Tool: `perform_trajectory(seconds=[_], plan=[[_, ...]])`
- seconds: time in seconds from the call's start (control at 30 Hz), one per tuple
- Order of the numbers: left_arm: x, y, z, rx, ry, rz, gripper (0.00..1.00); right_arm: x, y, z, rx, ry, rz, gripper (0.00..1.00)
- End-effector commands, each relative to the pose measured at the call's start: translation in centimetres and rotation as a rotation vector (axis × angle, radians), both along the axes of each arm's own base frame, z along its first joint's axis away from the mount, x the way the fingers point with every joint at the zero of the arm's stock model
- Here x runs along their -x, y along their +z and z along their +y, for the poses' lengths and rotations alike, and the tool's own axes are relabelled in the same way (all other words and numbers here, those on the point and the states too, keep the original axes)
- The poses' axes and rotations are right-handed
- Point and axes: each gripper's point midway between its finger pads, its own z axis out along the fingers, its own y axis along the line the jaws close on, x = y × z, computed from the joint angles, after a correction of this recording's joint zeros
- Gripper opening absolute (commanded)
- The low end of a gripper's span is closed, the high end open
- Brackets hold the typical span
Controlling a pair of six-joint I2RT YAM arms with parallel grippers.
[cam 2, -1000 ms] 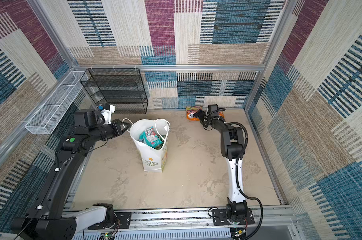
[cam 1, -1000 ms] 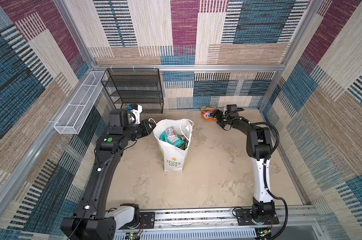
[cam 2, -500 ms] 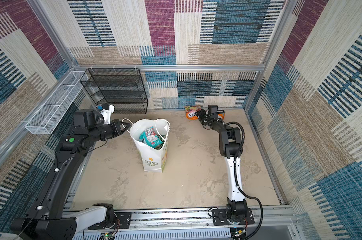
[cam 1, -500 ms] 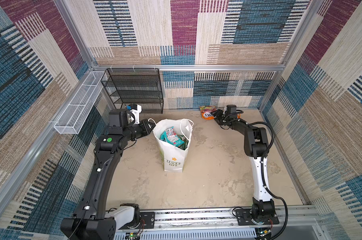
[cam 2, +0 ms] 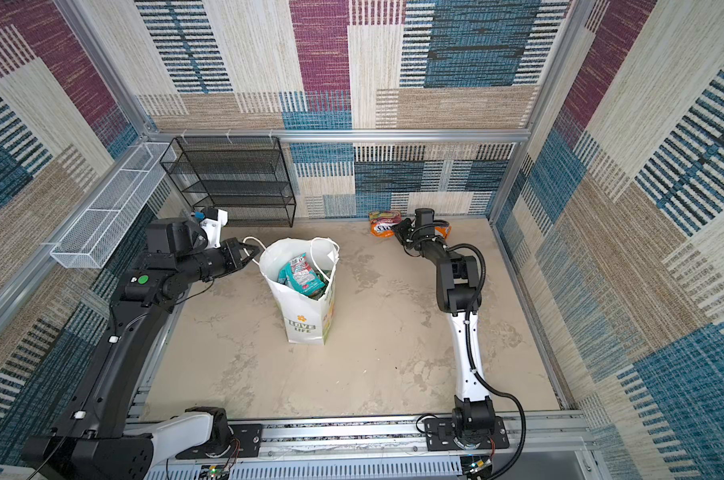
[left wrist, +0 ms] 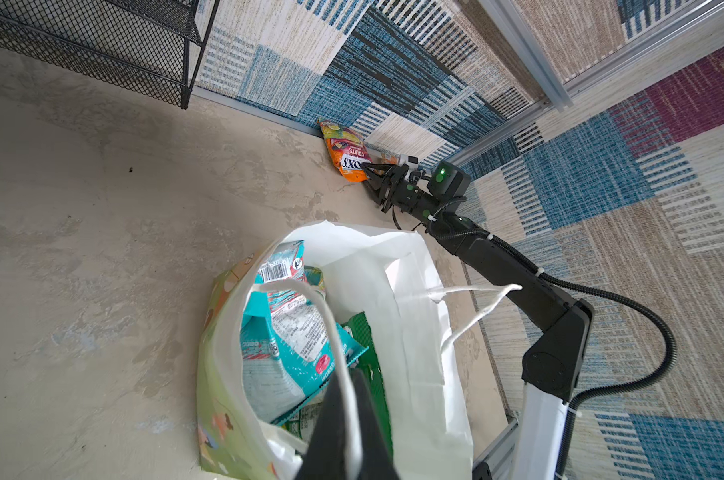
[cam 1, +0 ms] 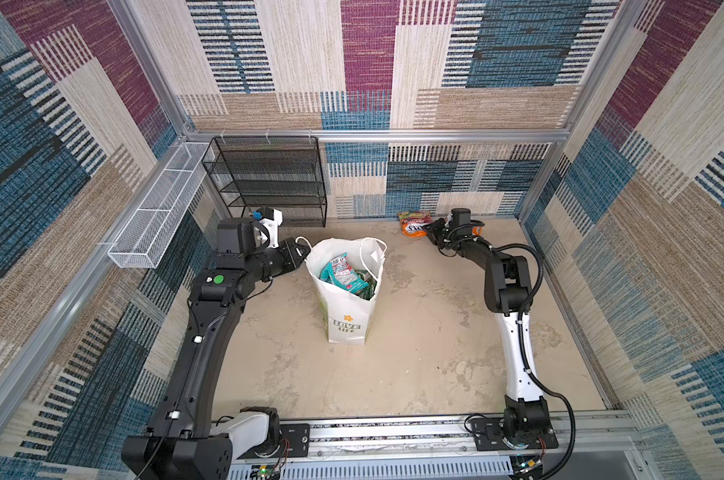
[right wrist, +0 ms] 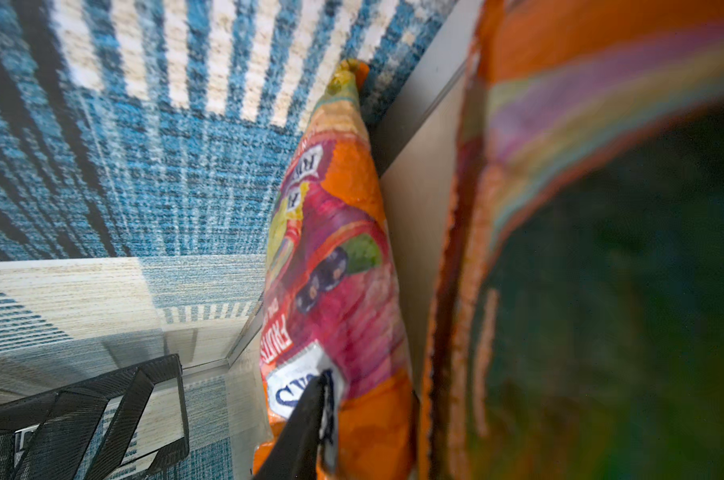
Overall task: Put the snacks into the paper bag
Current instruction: 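Grasp the orange Fox's Fruits packet by its top edge with the right gripper, then lift the Fox's Fruits packet and carry it over the bag with the right gripper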
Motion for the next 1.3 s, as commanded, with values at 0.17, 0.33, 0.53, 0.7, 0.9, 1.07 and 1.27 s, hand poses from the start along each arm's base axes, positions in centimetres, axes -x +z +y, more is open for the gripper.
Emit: perform_trajectory(seconds=[0.17, 0.33, 0.53, 0.7, 0.9, 1.07, 1.27], plan=[[-0.4, 0.6, 0.3, -0.007, 0.013, -0.032, 0.03, -1.9, 0.3, 0.5, -0.068, -0.008, -0.009, 0.29], [-0.5, 0.4, 0.3, -0.008, 0.014, -0.025, 0.03, -1.5, 0.7, 0.7, -0.065, 0.005, -0.014, 0.1], [-0.6, 0.3, 0.3, -0.009, 0.014, -0.021, 0.03, 1.9, 4.6, -0.8, -0.062, -0.058, -0.093, 0.0], [-0.5, 0.3, 0.2, -0.003, 0.011, -0.02, 0.03, 4.4, 8.3, -1.0, -0.086, -0.026, -0.132, 0.0], [-0.5, 0.4, 0.1, 0.001, 0.007, -0.022, 0.03, 9.1, 13.7, -1.1, -0.075, -0.003, -0.215, 0.0], [-0.5, 0.5, 0.0, 0.008, 0.003, -0.026, 0.03, 12.6, 16.4, -0.5, -0.07, 0.061, -0.228, 0.0], [-0.6, 0.3, -0.2, 0.019, -0.007, -0.015, 0.03, 17.3, 21.5, -0.8, -0.019, 0.082, -0.316, 0.0]])
